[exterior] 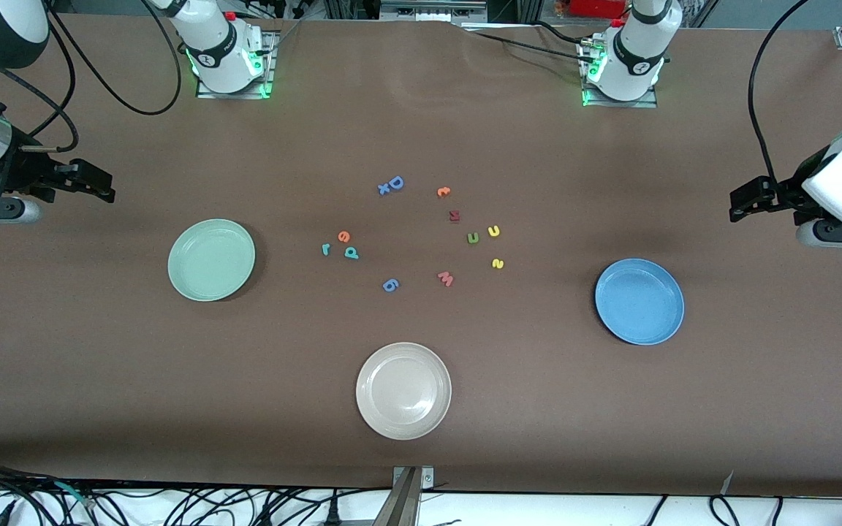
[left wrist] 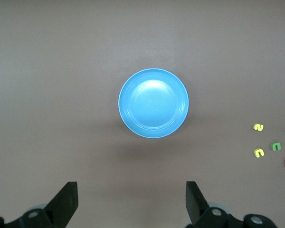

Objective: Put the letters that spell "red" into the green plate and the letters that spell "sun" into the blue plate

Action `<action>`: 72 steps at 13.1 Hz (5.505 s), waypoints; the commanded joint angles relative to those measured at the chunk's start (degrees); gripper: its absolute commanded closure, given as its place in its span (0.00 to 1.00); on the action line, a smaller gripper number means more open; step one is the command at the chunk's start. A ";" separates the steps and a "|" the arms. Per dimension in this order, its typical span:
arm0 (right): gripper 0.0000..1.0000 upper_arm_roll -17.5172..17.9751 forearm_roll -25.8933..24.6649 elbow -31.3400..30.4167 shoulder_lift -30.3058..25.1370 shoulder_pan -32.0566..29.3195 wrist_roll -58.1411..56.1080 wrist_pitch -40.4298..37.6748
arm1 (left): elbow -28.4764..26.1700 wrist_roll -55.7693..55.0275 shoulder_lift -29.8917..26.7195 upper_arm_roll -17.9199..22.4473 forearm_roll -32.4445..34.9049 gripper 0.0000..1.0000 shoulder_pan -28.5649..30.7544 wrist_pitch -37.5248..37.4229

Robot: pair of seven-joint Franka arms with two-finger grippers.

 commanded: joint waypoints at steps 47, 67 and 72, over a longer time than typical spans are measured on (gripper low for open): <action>0.58 7.36 -0.36 -17.86 29.45 21.00 27.95 47.06 | -24.63 -30.45 26.31 -1.96 2.22 0.56 -30.49 60.17; 0.98 -6.60 -0.44 -16.28 19.52 20.48 19.61 30.98 | -13.21 -29.31 25.97 -2.05 1.52 1.00 -25.24 39.82; 0.98 -10.66 -0.44 -17.07 23.64 19.69 19.34 31.15 | -3.62 -8.95 25.88 -1.96 -0.24 1.00 -12.68 22.57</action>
